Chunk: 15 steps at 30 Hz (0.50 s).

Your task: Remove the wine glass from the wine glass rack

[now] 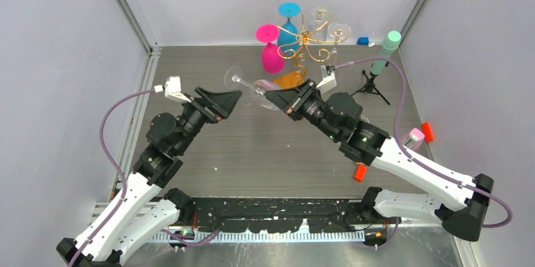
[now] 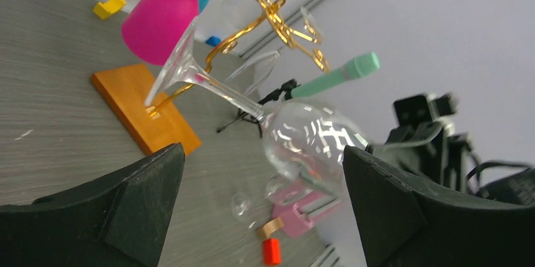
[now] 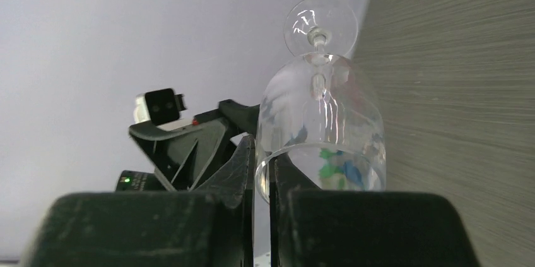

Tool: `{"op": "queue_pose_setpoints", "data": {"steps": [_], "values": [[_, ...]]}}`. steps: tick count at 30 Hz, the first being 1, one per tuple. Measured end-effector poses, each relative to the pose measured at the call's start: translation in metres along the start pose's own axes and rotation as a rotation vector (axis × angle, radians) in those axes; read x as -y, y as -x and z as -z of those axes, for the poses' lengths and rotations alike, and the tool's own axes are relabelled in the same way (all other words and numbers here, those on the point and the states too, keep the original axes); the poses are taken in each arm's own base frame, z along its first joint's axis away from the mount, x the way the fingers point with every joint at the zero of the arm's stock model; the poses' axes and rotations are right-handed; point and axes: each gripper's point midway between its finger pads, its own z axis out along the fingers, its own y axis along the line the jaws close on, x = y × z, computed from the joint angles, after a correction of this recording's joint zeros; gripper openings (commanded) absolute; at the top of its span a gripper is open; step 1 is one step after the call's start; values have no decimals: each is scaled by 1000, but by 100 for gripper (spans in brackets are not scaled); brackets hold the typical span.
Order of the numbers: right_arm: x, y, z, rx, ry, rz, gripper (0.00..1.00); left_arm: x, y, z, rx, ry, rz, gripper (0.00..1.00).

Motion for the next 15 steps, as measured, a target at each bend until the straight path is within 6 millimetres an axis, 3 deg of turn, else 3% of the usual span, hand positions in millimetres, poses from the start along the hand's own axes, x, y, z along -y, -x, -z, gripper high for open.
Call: {"op": "queue_pose_setpoints", "data": {"steps": [6, 10, 15], "values": [[21, 18, 27, -30, -242, 245, 1, -15, -21, 17, -124, 14, -215, 100], [38, 27, 56, -110, -406, 415, 0, -21, -22, 21, -180, 42, -339, 100], [78, 23, 83, -238, -597, 557, 0, -35, -23, 24, -218, 84, -444, 100]]}}
